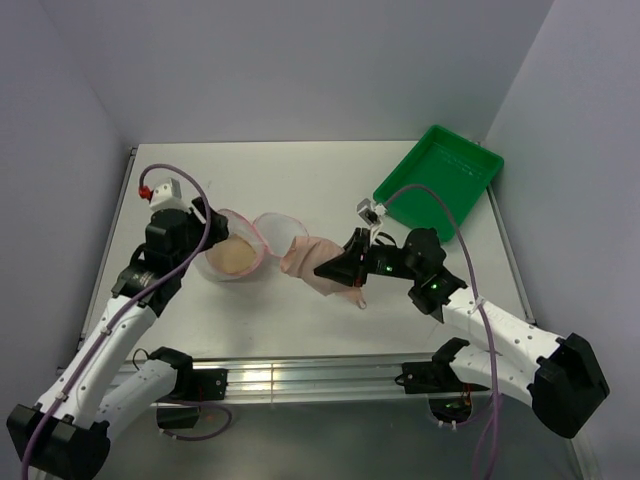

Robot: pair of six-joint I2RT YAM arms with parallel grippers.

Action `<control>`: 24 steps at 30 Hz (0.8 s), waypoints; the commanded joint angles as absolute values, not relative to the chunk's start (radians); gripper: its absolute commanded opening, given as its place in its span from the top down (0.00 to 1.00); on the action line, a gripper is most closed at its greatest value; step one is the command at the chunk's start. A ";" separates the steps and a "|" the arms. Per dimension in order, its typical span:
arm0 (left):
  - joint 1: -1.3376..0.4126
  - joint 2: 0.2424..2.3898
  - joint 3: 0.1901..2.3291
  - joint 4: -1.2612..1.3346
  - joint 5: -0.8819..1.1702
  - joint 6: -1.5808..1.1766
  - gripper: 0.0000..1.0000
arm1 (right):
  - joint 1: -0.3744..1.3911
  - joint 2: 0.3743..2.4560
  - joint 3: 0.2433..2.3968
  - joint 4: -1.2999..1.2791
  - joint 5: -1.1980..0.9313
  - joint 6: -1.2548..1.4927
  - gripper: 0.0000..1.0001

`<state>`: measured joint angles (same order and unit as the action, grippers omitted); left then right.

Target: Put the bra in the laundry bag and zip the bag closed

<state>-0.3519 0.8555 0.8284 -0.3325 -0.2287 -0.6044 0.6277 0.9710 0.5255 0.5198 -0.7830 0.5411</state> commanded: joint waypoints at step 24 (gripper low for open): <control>-0.337 0.801 0.479 -0.045 -0.313 -0.787 1.00 | 0.841 1.715 1.041 0.825 -0.175 0.973 1.00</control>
<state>-0.3405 0.8379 0.5083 -0.1551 -0.3927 -0.7757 0.8032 1.6608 0.9634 0.7639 -0.2508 0.9493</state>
